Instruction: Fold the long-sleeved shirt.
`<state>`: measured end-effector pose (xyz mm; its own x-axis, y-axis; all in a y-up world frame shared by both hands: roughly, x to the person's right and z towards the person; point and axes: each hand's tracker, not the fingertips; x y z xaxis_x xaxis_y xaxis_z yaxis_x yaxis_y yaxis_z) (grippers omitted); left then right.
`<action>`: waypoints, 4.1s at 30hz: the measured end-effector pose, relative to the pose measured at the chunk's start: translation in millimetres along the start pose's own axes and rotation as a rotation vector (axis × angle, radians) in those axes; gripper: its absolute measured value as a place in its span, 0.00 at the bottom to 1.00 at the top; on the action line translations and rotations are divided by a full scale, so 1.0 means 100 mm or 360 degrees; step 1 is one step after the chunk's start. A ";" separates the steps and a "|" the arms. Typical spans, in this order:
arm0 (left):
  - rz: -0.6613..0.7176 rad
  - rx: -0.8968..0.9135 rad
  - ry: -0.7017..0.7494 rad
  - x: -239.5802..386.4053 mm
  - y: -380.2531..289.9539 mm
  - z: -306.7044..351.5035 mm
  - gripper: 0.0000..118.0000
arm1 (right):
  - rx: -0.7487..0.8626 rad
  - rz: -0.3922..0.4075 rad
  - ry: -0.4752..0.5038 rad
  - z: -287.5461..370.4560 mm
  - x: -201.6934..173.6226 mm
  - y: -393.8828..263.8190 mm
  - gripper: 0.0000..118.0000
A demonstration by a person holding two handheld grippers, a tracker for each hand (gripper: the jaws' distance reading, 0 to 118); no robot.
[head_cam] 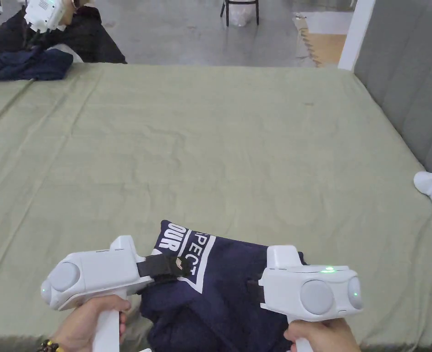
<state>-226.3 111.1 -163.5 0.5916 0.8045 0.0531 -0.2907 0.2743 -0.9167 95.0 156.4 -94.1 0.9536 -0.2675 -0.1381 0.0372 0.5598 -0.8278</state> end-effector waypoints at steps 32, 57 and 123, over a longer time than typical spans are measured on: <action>-0.0189 0.0789 0.0632 -1.21 1.62 3.47 0.05 | 0.0453 0.0706 0.0626 -0.94 -3.12 1.28 0.00; -0.1434 0.1557 0.0734 2.42 -0.34 0.39 0.03 | 0.1500 0.0196 -0.0593 2.09 0.48 0.81 0.00; -0.1353 0.1535 0.0707 2.11 -0.89 0.29 0.94 | 0.1429 0.0309 -0.0717 1.77 0.63 0.44 1.00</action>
<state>-97.1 271.6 -59.4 0.9871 0.0175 0.1591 -0.0152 0.9998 -0.0160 209.7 303.1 -42.8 0.9838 0.1064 0.1444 -0.0964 0.9925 -0.0745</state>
